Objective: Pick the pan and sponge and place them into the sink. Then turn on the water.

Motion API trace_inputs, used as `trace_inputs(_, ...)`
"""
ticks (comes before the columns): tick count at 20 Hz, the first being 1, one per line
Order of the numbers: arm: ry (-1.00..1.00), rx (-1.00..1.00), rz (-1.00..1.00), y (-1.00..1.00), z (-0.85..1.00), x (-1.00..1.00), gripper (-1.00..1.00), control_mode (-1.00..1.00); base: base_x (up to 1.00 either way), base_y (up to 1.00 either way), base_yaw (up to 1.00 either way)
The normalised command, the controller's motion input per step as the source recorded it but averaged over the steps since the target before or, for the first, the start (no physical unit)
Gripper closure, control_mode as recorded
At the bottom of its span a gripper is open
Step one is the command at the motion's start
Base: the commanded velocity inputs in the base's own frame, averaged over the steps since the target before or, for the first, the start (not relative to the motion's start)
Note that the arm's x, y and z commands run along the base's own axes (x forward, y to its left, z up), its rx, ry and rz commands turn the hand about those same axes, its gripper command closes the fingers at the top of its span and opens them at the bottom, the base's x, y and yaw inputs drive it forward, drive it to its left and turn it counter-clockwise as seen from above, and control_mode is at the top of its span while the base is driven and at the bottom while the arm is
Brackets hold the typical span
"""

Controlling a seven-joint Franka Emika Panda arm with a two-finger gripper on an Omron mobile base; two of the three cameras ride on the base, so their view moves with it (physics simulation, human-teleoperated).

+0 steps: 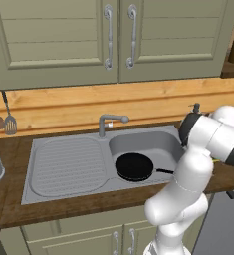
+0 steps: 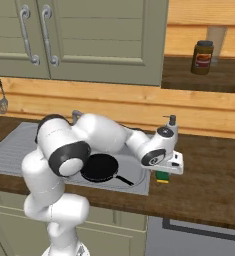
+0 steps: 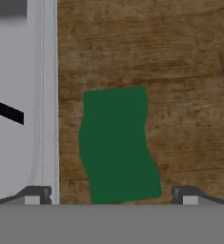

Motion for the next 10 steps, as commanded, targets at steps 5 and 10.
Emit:
trace_inputs(5,0.00,0.00,0.00,-0.12,-0.24,0.33,-1.00,-1.00,0.00,0.00,0.00)
trace_inputs(10,0.01,0.00,0.00,-0.15,-0.35,0.31,-1.00,-1.00,0.00,0.00,0.00)
